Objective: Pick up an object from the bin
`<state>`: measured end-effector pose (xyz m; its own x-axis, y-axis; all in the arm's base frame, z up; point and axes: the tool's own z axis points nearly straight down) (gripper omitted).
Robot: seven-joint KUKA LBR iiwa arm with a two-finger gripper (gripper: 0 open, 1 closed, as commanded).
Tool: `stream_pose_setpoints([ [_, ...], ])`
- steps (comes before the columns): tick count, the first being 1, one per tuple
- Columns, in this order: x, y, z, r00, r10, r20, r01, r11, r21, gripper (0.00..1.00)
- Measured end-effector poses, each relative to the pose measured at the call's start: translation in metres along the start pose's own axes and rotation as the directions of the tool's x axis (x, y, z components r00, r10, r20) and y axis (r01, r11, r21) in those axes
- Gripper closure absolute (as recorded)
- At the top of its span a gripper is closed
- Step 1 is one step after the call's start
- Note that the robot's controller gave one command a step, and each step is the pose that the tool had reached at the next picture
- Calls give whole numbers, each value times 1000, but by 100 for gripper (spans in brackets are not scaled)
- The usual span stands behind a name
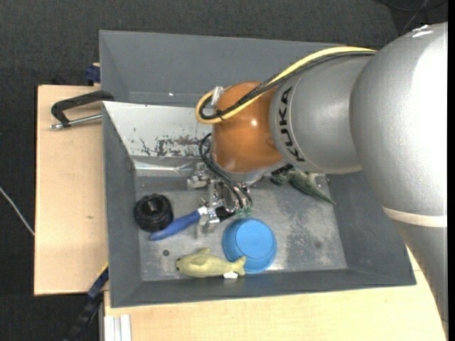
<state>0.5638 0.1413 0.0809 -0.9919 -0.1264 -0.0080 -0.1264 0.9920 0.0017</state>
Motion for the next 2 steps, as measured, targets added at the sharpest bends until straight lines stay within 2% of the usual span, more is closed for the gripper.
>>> stream_pose_setpoints([
  [1, 3, -3, -21, 998, 56, 0, -56, 998, -1, 0],
  [2, 3, -32, -20, 999, -51, -5, 51, 999, 1, 0],
])
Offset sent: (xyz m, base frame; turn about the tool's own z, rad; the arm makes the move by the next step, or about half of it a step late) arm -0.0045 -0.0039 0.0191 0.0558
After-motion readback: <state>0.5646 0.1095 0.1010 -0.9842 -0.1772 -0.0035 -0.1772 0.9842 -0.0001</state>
